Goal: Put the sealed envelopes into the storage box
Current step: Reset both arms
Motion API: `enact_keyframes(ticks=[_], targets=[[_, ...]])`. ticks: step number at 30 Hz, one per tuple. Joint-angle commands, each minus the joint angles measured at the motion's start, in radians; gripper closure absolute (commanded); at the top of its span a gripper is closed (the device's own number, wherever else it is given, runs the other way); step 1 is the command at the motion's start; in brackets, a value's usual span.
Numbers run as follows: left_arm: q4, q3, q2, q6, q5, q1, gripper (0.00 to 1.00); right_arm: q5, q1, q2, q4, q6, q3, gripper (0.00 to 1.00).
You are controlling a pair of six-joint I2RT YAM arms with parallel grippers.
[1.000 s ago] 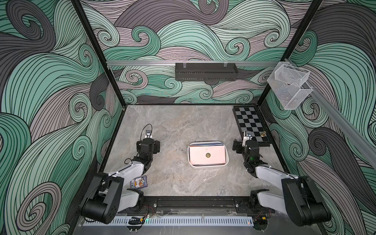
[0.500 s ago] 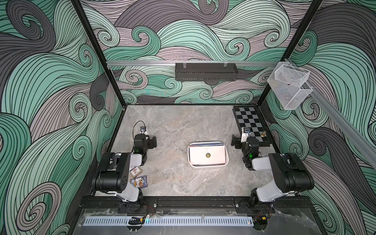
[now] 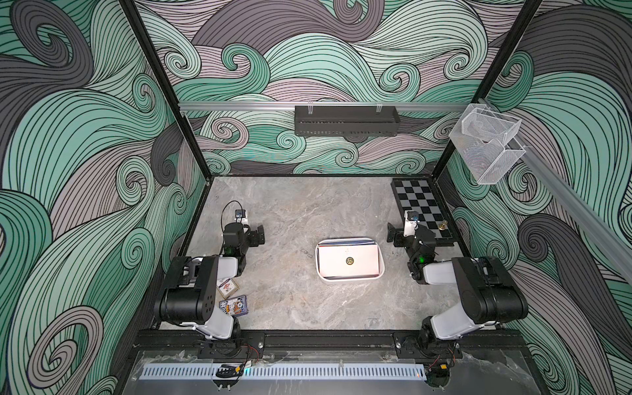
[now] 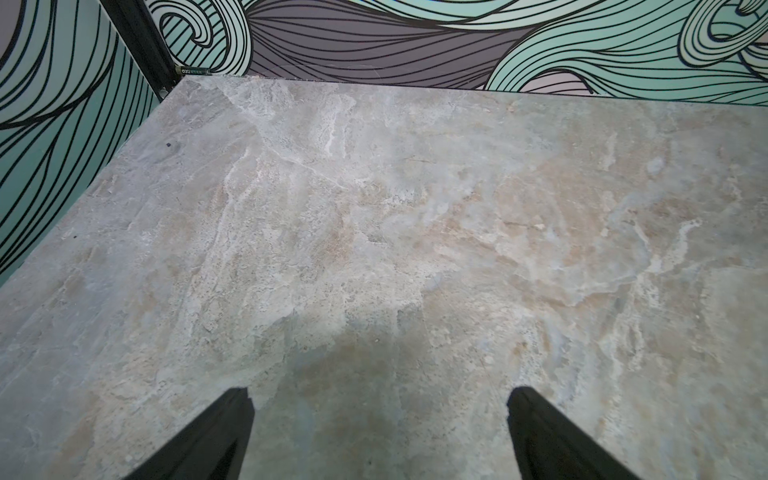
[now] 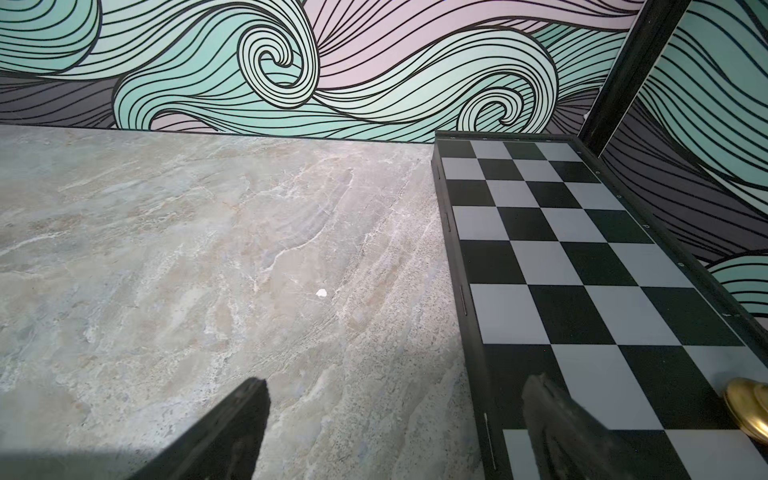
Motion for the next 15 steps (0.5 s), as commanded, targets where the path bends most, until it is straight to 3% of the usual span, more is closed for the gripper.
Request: enact_keyframes(ticks=[1, 15], targets=[[-0.011, 0.023, -0.013, -0.011, 0.013, 0.003, 0.01, -0.009, 0.007, -0.003, 0.0, -0.008, 0.013, 0.01], [-0.012, 0.024, -0.013, -0.011, 0.014, 0.002, 0.01, -0.039, 0.005, -0.005, -0.008, -0.017, 0.016, 0.02]])
